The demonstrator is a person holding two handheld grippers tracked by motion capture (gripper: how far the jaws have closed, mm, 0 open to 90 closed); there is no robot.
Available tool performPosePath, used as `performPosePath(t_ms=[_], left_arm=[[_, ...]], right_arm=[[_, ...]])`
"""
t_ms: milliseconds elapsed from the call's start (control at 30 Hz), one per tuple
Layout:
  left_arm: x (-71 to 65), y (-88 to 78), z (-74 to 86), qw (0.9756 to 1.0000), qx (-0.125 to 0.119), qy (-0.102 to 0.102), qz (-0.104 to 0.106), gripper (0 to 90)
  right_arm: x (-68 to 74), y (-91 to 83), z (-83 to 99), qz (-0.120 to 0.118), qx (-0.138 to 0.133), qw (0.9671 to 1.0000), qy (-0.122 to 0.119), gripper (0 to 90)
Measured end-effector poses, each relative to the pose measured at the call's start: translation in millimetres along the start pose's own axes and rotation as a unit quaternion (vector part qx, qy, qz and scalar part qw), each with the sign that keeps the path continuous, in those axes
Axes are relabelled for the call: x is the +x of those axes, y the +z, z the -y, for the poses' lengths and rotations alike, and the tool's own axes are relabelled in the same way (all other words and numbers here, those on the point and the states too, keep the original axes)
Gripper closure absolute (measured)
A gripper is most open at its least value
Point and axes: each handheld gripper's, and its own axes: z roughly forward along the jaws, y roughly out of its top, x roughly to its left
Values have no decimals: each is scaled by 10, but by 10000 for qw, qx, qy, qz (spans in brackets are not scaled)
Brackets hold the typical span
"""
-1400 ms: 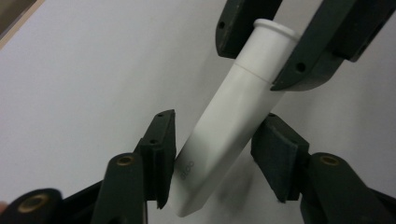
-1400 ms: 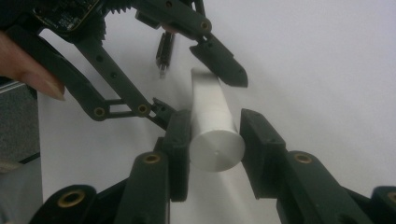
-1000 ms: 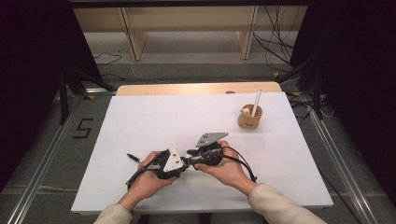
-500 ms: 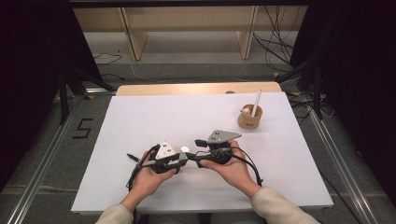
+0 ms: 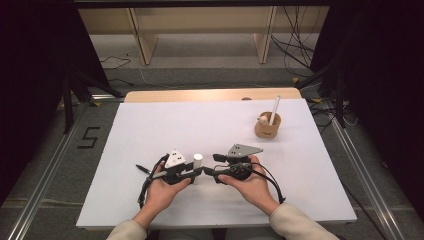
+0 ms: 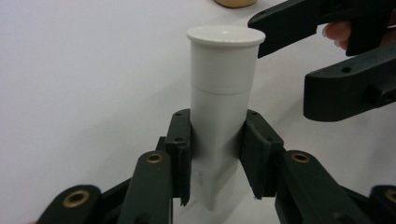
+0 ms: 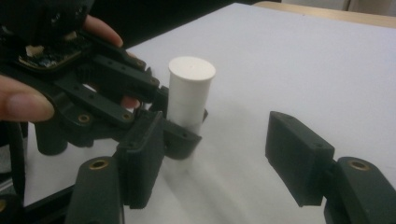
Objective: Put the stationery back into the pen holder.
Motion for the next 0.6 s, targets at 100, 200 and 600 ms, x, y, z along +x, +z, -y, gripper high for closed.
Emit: performPosePath(t_ms=[100,200,600], left_arm=[[-23,18,0,10000,-17,-40,27,663],[-55,44,-8,10000,-47,-52,39,663],[-161,92,-53,9997,-152,-98,185,662]], right_arm=[[2,1,-10,26,-108,9999,44,378],[3,17,-28,31,-241,9996,123,385],[37,83,-53,9,-479,9987,159,537]])
